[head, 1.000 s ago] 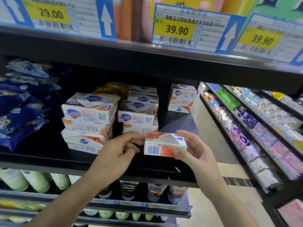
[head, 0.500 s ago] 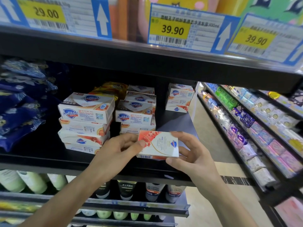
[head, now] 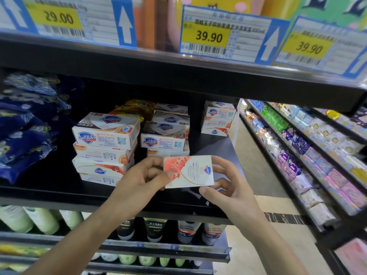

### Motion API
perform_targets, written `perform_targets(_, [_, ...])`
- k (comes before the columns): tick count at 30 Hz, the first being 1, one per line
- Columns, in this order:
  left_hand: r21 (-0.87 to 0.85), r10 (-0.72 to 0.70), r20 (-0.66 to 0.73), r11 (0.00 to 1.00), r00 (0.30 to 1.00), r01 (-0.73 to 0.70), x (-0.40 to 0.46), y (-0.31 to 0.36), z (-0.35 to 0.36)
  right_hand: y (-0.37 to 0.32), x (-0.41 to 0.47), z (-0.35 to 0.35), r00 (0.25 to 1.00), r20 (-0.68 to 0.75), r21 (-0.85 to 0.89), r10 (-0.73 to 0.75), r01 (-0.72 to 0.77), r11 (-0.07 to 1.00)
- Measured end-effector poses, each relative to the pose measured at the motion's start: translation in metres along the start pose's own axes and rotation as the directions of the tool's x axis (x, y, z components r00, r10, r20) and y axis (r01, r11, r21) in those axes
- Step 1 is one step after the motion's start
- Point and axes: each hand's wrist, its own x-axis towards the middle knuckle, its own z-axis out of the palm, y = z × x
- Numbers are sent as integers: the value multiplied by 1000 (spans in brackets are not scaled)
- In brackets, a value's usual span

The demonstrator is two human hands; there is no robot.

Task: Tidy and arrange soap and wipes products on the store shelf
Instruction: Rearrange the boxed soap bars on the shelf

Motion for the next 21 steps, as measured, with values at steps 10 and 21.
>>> perform_targets(10, [125, 95, 52, 987, 994, -101, -7, 2, 0, -3, 9, 1, 989, -2, 133, 150, -149, 980])
perform_targets(21, [230, 151, 76, 959, 986, -165, -7, -2, -4, -11, 9, 1, 977, 17, 14, 211, -211, 977])
